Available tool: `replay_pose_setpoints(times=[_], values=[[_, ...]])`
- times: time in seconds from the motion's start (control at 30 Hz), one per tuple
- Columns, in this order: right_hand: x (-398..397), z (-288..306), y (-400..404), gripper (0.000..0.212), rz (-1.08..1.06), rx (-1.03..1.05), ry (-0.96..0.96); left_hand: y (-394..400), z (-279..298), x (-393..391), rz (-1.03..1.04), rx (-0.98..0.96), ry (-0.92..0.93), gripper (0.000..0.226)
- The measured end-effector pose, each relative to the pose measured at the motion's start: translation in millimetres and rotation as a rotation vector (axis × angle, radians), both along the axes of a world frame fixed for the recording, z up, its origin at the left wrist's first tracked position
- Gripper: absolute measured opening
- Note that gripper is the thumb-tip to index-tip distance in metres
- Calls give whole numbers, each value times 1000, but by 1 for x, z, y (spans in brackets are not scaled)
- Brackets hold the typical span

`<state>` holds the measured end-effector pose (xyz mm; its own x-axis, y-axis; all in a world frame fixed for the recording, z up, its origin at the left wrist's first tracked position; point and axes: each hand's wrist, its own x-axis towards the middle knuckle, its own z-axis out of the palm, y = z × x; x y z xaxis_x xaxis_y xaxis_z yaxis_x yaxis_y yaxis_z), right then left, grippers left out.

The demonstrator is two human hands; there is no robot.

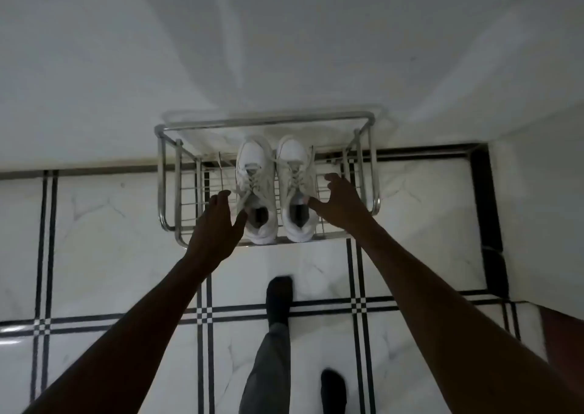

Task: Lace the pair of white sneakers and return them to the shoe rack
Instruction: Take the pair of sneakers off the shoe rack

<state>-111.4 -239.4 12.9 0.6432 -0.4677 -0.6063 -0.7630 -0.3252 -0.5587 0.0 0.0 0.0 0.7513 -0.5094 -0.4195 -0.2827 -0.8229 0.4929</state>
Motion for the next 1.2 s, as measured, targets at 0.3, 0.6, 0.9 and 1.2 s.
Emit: replay_pose_setpoints(times=[0.3,0.6,0.9,1.2], values=[[-3,-89,12,59,-89,151,9,-7,-79,6,238,-86,192,51],[-11,-91,29,36,-33,-19,-34,-4,-61,-13,184,-143,155,26],[-134,-44,90,47,-7,-38,-418,54,-21,-145,290,-284,-42,14],[-262,-113,158,34,-20,-14,-251,125,-88,-275,327,-161,102,25]])
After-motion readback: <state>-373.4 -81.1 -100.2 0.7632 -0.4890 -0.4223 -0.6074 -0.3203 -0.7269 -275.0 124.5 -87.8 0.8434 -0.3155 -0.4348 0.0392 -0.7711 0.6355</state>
